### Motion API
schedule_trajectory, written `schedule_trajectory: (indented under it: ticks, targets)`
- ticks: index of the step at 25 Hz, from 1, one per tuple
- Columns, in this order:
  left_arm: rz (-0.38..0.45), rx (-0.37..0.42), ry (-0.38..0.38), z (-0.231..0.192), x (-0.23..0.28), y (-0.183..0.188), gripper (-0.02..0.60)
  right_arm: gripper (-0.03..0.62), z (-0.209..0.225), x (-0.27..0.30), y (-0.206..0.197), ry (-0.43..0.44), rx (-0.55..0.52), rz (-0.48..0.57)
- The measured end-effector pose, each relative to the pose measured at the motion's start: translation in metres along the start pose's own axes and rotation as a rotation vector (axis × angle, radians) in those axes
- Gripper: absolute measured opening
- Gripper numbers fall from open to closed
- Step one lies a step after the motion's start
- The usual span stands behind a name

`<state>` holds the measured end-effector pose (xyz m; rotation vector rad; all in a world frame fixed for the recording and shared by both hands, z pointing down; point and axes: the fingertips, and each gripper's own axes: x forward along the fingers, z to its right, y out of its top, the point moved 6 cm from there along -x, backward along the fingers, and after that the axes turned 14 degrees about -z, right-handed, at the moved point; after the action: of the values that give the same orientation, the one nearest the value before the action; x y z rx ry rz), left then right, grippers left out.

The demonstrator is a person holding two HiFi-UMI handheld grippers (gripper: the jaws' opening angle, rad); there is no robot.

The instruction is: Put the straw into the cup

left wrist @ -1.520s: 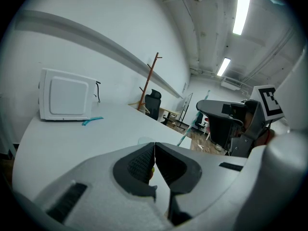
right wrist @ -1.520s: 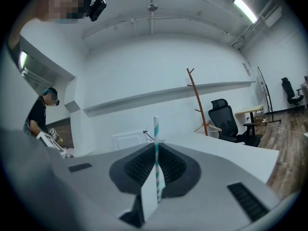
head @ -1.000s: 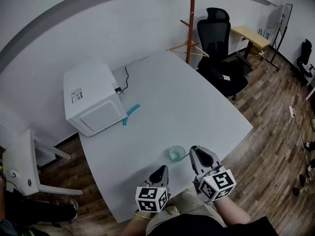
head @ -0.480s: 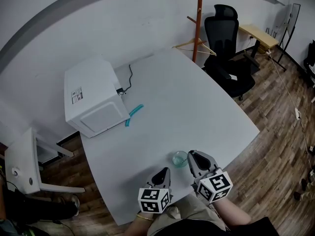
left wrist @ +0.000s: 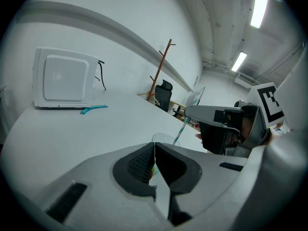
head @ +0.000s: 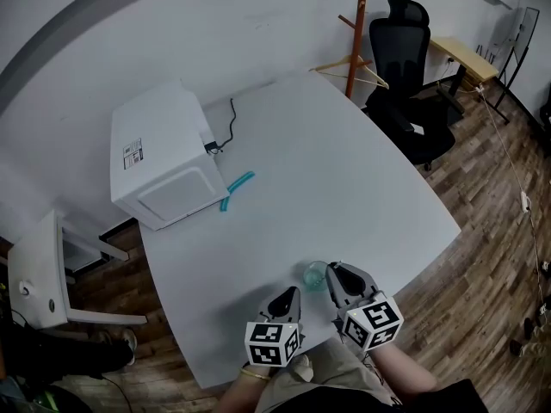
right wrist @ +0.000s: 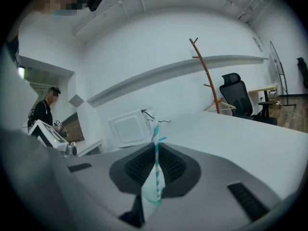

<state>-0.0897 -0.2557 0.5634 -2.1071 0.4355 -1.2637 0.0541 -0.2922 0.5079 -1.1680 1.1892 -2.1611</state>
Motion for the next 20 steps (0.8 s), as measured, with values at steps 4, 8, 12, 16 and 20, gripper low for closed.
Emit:
schedule_trajectory:
  ticks: [4, 8, 12, 16, 20]
  targets:
    - [-0.007, -0.009, 0.01, -0.003, 0.004, -0.002, 0.018, 0.04, 0.002, 0.008, -0.006, 0.004, 0.003, -0.022]
    - [-0.017, -0.018, 0.02, -0.006, 0.008, -0.004, 0.018, 0.04, 0.005, 0.013, -0.011, 0.002, 0.003, -0.042]
    - [-0.029, -0.025, 0.023, -0.008, 0.011, -0.007, 0.018, 0.04, 0.009, 0.018, -0.017, 0.0, 0.009, -0.067]
    - [-0.035, -0.029, 0.024, -0.008, 0.012, -0.007, 0.018, 0.04, 0.011, 0.021, -0.02, 0.001, 0.009, -0.083]
    - [-0.036, -0.032, 0.025, -0.007, 0.013, -0.007, 0.018, 0.04, 0.013, 0.021, -0.021, 0.0, 0.01, -0.085]
